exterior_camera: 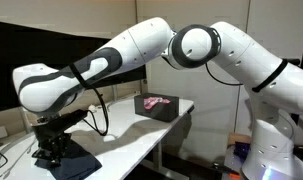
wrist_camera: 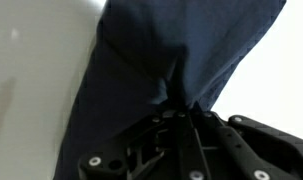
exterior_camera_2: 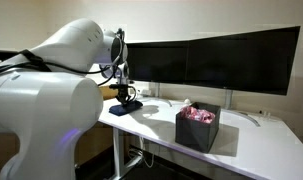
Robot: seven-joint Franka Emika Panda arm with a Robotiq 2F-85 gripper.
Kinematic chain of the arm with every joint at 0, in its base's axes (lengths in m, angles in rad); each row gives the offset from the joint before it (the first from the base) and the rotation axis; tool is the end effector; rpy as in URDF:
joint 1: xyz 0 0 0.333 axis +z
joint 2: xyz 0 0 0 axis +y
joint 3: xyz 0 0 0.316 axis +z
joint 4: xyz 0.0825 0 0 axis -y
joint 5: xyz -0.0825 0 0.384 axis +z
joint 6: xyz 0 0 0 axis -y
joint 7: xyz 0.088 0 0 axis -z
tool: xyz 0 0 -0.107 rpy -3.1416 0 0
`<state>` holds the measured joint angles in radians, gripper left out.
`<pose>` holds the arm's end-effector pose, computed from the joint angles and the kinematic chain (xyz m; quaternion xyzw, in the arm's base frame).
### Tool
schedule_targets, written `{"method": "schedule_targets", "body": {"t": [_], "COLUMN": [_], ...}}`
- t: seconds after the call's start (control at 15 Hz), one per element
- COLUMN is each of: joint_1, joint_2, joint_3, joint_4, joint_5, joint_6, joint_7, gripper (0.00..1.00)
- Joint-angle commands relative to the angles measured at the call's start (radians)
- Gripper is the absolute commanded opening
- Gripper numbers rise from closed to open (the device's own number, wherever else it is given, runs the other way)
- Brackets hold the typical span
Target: Pick up the cloths and put them in the box
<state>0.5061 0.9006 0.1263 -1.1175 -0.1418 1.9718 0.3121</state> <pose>0.6386 0.4200 0.2649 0.9859 0.1656 -0.0111 0.0223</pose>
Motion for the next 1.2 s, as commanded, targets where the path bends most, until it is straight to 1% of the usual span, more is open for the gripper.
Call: {"method": "schedule_targets", "body": {"t": [0.0, 0.6, 1.13], "joint_1": [-0.029, -0.035, -0.032], "joint_2": [-0.045, -0.123, -0.193], "joint_3": [0.026, 0.039, 0.043], "joint_4": [-0.034, -0.058, -0.045], "joint_5": [0.02, 0.012, 0.004], "joint_6": [-0.029, -0.072, -0.109], "joint_7": [-0.063, -0.114, -0.124], "gripper": [0.05, 0.05, 0.05]}}
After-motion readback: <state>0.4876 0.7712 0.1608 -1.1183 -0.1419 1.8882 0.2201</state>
